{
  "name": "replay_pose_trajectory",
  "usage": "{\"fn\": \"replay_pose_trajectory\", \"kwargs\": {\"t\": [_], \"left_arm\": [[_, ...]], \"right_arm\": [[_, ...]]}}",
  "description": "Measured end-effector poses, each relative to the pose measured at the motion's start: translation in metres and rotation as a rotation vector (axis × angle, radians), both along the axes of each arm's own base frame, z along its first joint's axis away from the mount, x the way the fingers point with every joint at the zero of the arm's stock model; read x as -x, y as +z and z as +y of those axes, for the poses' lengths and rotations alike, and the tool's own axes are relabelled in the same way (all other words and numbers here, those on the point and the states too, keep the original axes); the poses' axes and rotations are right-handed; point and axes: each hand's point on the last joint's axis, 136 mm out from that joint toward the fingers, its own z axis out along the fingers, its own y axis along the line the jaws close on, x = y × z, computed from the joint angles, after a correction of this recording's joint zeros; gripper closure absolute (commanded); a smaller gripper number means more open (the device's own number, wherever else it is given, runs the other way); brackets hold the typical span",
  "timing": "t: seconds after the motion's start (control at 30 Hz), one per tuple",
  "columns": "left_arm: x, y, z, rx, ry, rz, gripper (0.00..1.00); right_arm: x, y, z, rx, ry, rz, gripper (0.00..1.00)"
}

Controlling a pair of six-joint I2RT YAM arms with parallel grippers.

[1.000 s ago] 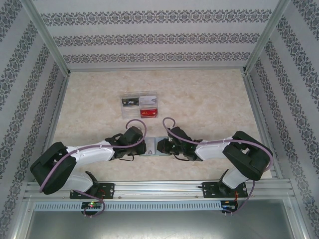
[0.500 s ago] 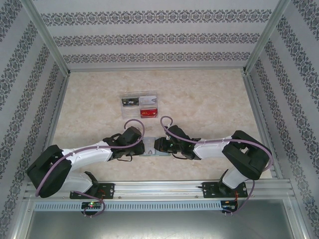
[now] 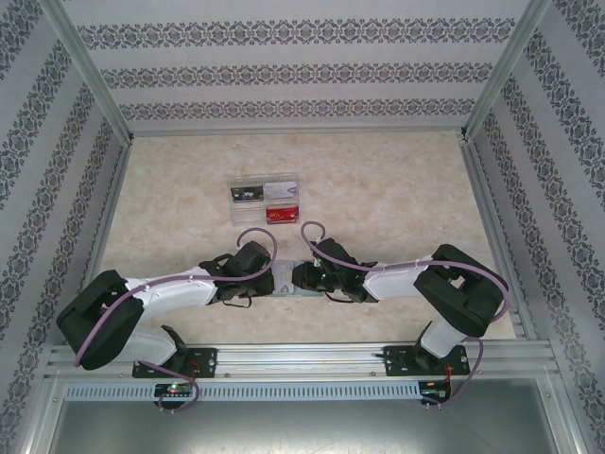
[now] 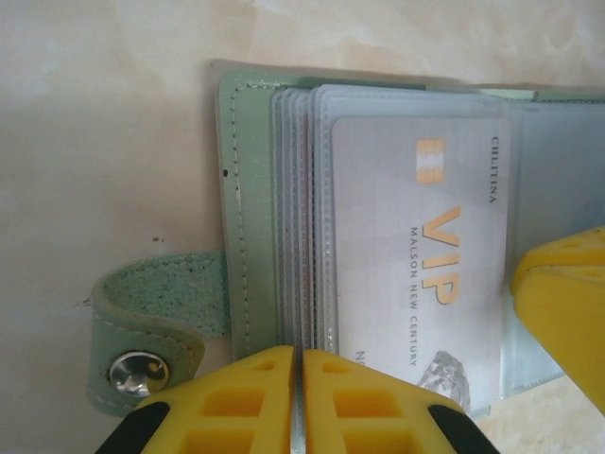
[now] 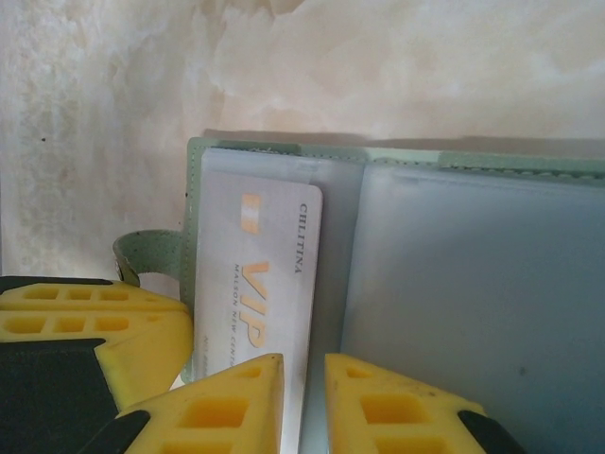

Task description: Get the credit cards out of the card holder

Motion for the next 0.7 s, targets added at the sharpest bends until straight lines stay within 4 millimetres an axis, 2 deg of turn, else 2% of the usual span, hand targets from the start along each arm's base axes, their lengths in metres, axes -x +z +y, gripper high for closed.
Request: {"fn": "replay_pose_trajectory", "kwargs": {"t": [0.37, 0.47, 0.57, 0.7], "left_arm": [[-0.0012, -0.0007, -0.0012, 0.003, 0.000, -0.003, 0.89], [-0.0016, -0.0008, -0.0015, 0.003, 0.000, -0.004, 0.89], [-0.0016, -0.0008, -0.0014, 0.003, 0.001, -0.004, 0.90], [-0.0018, -0.0009, -0.0006, -0.002, 0.005, -0.002, 1.00]], "right_arm": [[0.0016, -0.0043, 0.0019, 0.001, 0.011, 0.014, 0.82], [0.0013, -0.0037, 0.0040, -0.003, 0.015, 0.015, 0.88], [0.0020, -0.0034, 0.0056, -0.003, 0.020, 0.013, 1.00], [0.0019, -0.0032, 0.0056, -0.006, 0.017, 0.017, 1.00]]}}
